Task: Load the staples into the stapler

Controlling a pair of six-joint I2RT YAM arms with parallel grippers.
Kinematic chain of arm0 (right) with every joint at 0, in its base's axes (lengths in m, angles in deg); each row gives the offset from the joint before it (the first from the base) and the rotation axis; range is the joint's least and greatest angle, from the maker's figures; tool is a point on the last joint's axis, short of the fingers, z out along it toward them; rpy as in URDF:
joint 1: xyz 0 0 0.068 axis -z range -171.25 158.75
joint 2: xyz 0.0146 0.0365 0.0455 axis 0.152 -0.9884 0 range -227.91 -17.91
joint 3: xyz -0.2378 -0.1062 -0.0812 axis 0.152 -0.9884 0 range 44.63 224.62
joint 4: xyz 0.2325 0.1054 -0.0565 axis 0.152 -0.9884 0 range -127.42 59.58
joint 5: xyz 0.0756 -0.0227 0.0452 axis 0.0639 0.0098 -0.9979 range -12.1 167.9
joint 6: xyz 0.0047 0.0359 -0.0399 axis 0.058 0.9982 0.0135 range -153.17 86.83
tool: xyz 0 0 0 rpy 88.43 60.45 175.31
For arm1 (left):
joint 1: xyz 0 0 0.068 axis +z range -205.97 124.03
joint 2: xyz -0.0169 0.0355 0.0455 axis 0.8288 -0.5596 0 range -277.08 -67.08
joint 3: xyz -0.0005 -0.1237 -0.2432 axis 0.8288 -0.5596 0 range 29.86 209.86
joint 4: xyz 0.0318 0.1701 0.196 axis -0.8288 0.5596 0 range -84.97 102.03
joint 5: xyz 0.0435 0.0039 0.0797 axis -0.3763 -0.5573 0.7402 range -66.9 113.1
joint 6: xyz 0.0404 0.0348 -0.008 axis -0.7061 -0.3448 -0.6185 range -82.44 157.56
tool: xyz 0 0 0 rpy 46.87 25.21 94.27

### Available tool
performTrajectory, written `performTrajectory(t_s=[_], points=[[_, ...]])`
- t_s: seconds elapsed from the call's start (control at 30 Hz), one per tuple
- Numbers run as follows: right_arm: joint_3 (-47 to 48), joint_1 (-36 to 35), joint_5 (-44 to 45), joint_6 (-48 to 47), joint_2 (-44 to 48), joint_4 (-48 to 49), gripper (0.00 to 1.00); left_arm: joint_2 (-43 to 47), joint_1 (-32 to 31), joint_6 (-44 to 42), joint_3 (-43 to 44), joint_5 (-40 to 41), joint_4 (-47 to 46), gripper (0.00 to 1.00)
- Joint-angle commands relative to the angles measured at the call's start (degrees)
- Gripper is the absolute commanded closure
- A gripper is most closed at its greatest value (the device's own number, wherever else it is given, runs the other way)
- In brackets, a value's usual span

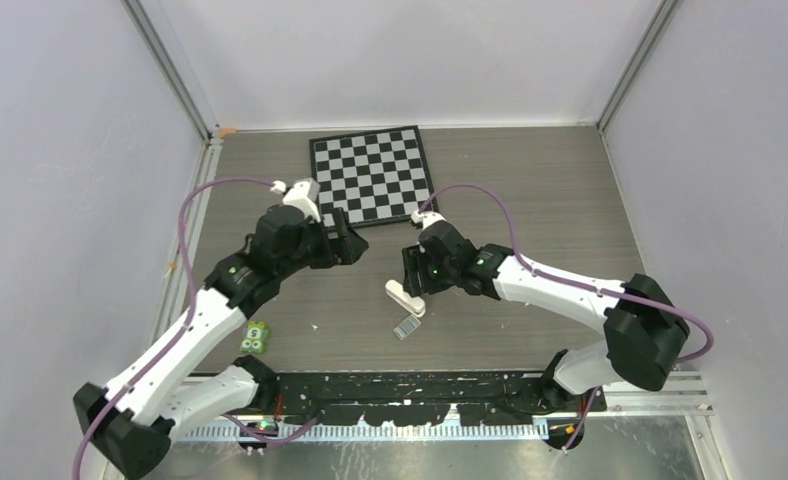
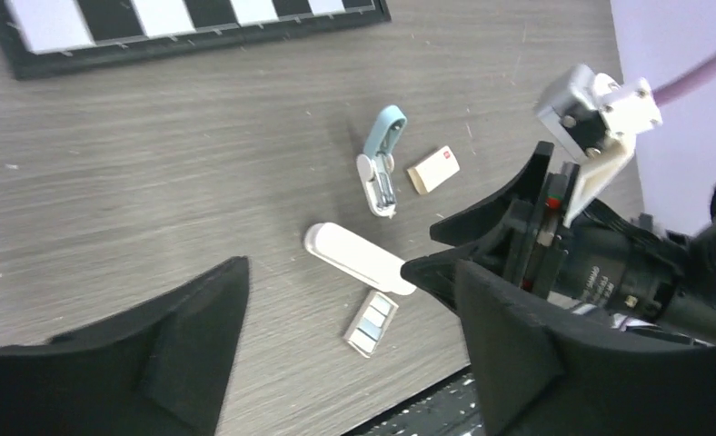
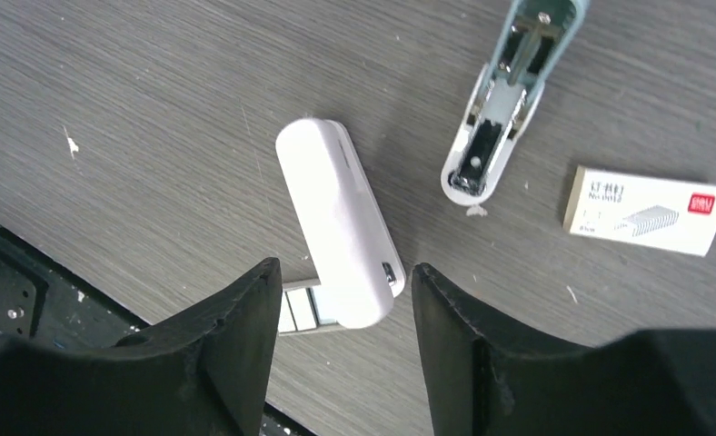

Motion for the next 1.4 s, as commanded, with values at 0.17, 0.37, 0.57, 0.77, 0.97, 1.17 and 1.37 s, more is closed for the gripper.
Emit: performTrajectory(t_s=[0.17, 0.37, 0.57, 0.77, 0.97, 1.17, 1.37], points=[[8.2, -2.7, 0.3, -5.9, -9.8, -2.6, 0.40, 12.4, -0.2, -9.0, -0.7, 9.8, 12.6, 0.00], [13.8, -5.2, 5.3, -8.4, -17.7, -6.4, 0.41, 18.0, -0.2, -11.3, -4.7, 13.5, 13.1, 0.00], [15.8, -5.7, 10.3, -8.7, -18.4, -7.3, 0.62, 19.1, -0.2, -12.6, -4.3, 14.0, 14.6, 0.00], [17.6, -5.2, 12.7, -10.2, -15.4, -10.4, 0.71, 18.7, -0.1, -15.8, -2.7, 13.6, 17.1, 0.00], [17.4, 0.5, 10.6, -8.7, -8.4, -13.7, 0.71, 19.7, -0.2, -16.7, -3.0, 14.4, 18.0, 0.00], [15.1, 14.6, 7.9, -10.4, -1.2, -15.9, 0.70, 20.6, -0.2, -16.6, -3.8, 12.9, 17.0, 0.00], [16.1, 26.0, 9.1, -15.2, -5.1, -14.4, 0.70, 19.7, -0.2, -16.7, -3.4, 12.5, 17.4, 0.00]])
